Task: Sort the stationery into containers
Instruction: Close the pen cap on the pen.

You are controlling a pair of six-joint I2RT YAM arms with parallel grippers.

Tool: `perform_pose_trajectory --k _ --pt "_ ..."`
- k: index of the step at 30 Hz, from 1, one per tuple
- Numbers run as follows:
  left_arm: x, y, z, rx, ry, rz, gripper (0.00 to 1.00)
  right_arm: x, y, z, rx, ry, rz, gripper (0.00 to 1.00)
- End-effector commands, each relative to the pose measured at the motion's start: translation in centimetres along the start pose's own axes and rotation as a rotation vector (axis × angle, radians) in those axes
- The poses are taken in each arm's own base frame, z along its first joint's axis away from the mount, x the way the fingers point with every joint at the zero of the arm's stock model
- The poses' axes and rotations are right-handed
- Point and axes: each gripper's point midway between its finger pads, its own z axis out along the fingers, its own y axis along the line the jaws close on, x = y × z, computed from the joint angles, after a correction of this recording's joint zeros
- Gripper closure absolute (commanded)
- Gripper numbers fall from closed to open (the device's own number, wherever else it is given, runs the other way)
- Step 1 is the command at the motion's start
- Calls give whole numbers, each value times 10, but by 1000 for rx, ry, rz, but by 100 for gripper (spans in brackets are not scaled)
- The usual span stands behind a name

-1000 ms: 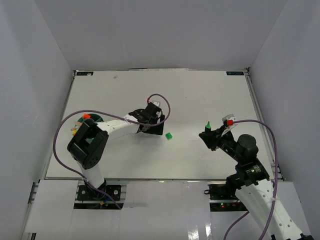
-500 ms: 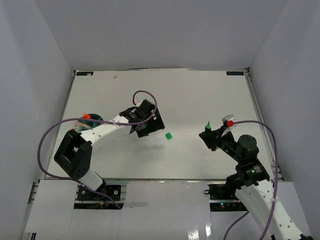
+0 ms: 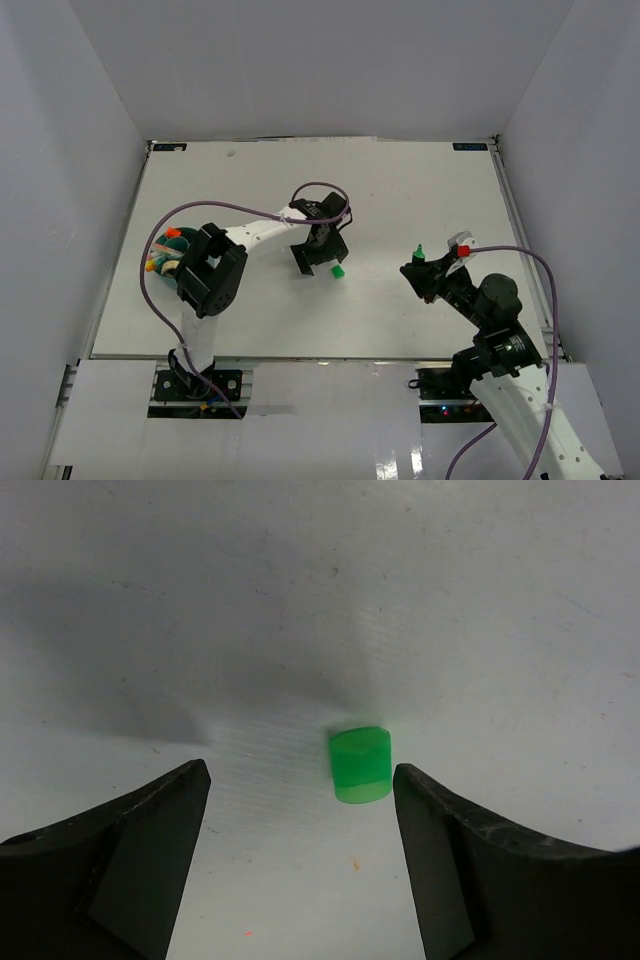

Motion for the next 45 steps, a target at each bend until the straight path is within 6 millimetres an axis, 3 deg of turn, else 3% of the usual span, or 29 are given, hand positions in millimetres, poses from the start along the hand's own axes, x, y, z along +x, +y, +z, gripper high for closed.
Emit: perform_pose_trajectory --k 1,18,29,38,45 --pt "3 2 -12 -46 2 -33 15 -5 0 0 -5 -30 -24 92" --pt "6 -25 4 -38 14 -25 33 -4 4 -3 -22 -45 -26 92" --pt "17 -34 16 -9 53 -48 38 -4 3 -3 -19 -47 -28 92" --pt "25 -21 24 -53 75 -60 41 -4 4 -3 -22 -47 -28 92" --pt "28 -15 26 -72 86 -57 56 -4 4 -4 -23 -50 -26 92"
